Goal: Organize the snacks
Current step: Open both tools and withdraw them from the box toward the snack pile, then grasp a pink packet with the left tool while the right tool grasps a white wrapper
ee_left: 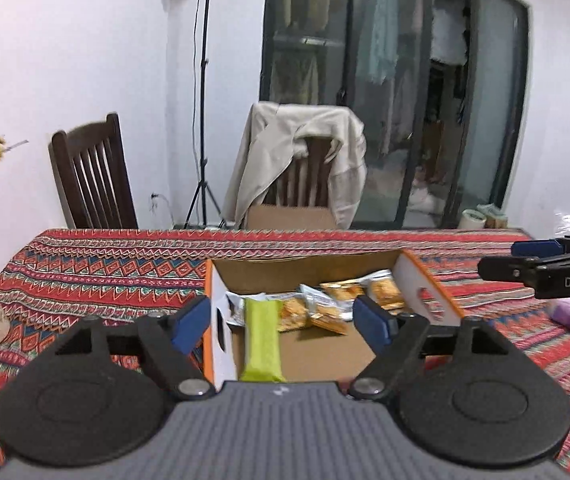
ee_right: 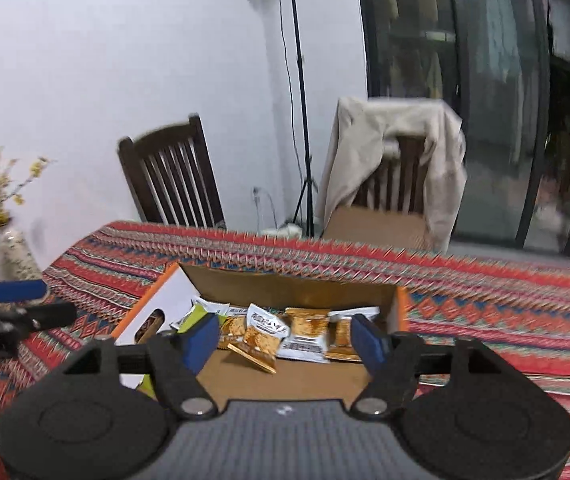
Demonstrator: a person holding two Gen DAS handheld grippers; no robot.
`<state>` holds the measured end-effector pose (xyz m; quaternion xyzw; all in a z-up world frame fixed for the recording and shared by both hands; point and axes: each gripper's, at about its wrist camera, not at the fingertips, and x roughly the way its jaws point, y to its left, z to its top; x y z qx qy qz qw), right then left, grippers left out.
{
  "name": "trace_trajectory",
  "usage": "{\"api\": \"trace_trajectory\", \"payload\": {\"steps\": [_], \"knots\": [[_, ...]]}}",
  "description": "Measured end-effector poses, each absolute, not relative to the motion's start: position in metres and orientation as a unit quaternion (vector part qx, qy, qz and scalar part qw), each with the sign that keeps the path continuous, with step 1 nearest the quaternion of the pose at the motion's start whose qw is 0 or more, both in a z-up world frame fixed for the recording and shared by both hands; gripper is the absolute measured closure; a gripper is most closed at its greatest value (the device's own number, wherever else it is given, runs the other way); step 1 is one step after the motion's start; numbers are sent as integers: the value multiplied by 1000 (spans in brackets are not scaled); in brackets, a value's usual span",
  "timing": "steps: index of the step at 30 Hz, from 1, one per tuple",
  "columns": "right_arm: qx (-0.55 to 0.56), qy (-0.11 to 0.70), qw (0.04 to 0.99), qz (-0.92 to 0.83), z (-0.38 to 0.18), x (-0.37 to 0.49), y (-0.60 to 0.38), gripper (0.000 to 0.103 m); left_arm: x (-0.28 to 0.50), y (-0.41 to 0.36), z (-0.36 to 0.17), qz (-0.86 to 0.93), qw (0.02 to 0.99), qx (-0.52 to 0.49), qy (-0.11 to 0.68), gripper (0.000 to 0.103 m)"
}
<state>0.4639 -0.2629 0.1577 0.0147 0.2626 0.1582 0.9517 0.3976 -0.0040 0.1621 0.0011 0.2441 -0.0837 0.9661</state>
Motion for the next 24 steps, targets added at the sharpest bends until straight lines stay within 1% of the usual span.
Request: {"api": "trace_trajectory", "payload": {"steps": [4,7,9,11,15,19,24], "knots": [[3,219,964,152,162,390,-288,20,334,-13,163,-96,972,0,217,20],[2,201,967,156,156,342,-301,19,288,-22,155,-93,976,5,197,19],[2,191,969,154,148,311,-309,18,260,-27,145,-90,978,8,187,16],[-4,176,973,151,138,279,-313,17,235,-30,133,-82,979,5,187,16],[-30,154,979,133,114,226,-311,11,200,-32,107,-65,976,-4,209,15],[-25,165,977,130,83,188,-310,10,174,-29,76,-75,969,-18,235,14],[7,208,970,123,36,167,-308,10,168,-28,45,-76,959,-23,273,14]]}}
